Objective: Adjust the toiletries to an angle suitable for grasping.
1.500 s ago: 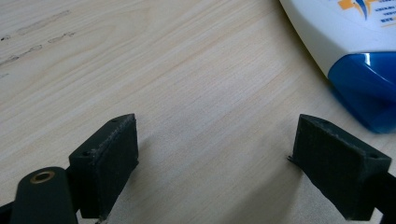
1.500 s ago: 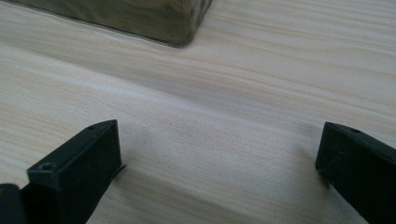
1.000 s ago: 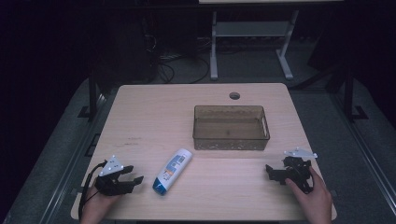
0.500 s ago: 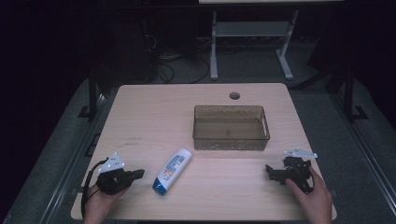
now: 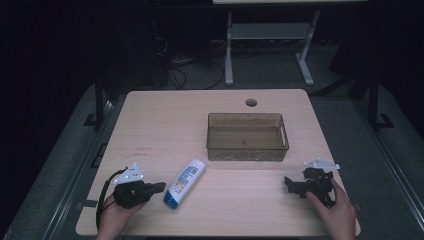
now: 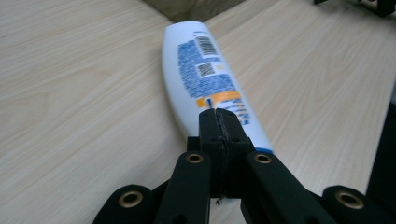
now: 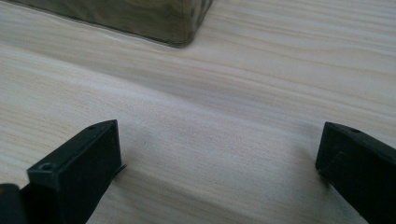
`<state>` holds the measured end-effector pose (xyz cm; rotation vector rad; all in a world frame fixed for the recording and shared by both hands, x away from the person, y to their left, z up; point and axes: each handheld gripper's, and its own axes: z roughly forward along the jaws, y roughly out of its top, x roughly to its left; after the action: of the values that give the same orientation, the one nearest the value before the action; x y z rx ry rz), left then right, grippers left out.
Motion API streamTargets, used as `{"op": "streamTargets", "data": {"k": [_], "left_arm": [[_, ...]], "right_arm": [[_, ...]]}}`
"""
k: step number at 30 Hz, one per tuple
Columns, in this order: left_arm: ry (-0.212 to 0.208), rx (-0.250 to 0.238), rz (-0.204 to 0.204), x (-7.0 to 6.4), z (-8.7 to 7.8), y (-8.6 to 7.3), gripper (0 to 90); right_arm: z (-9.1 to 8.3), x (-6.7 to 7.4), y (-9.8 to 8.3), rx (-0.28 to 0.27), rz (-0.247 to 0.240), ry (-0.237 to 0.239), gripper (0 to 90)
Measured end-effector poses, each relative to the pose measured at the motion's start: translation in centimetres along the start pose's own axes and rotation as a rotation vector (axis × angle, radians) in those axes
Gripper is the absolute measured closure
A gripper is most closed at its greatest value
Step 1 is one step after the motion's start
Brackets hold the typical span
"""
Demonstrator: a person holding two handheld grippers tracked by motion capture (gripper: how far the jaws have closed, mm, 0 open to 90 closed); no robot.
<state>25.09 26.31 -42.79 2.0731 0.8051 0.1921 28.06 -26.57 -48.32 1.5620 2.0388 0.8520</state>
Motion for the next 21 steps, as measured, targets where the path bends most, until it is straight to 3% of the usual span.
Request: {"op": "streamTargets", "data": {"k": [13, 21], "left_arm": [[-0.067, 0.001, 0.028, -1.7, 1.4, 0.9, 89.5], [-0.115, 0.043, 0.063, -3.2, 3.3, 1.0, 89.5]], "right_arm": [[0.0, 0.0, 0.0, 0.000, 0.000, 0.000, 0.0], [0.0, 0.0, 0.0, 0.000, 0.001, 0.000, 0.0]]}}
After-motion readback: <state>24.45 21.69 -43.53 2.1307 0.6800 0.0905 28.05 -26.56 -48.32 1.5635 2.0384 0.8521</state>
